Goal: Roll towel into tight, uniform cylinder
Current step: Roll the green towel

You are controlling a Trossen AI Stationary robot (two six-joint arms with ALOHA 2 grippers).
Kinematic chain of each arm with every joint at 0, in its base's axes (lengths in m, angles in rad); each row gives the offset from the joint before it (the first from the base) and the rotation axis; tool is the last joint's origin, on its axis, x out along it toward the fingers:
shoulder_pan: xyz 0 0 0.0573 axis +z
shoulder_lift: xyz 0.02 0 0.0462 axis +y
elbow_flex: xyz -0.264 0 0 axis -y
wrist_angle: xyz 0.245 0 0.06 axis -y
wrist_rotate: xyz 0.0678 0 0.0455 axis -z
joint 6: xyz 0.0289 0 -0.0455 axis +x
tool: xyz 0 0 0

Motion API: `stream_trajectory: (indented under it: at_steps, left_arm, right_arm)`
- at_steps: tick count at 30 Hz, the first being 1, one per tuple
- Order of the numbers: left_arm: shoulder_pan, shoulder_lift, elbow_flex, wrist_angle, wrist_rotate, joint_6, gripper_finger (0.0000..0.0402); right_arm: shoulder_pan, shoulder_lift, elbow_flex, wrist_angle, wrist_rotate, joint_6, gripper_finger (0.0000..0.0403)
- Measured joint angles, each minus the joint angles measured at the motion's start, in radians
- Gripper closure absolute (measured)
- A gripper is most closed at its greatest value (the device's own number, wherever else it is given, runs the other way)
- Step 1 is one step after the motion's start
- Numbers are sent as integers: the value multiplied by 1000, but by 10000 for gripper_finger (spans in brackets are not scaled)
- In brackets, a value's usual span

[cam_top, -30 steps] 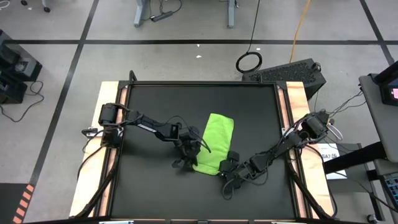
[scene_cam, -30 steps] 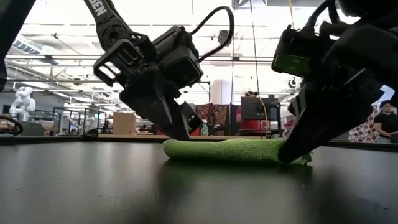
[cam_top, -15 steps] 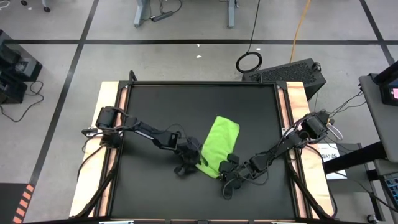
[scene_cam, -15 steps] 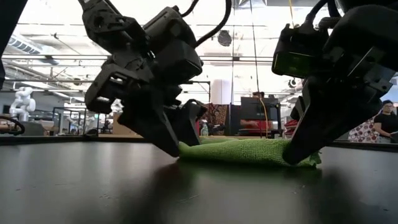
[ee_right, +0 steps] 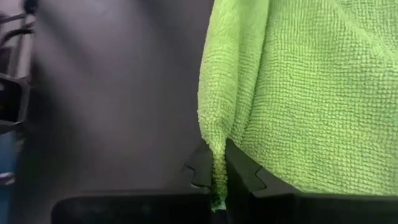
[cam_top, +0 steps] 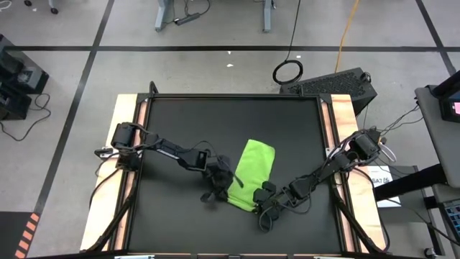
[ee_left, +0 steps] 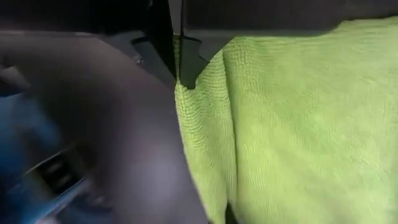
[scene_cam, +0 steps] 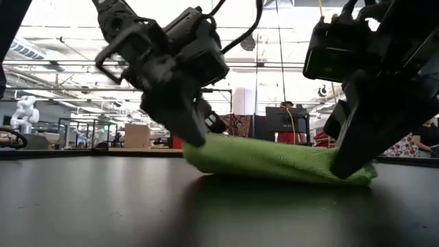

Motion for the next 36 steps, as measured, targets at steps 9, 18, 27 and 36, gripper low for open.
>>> stream_trajectory:
  at_steps: [9,18,27,36]
  left_arm:
    - [58,1,44,-2,188,-286,395]
    - [73,36,45,-30,200,-409,396]
    - [48,71,59,-18,185,-434,385]
    - [43,71,62,-20,174,-431,383]
  right_arm:
    - [1,-3,1,42,-72,55,392]
    - [0,-2,0,148,-142,136,392]
    - [1,-2,0,157,-195,205,391]
    - [1,-2,0,151,-200,206,391]
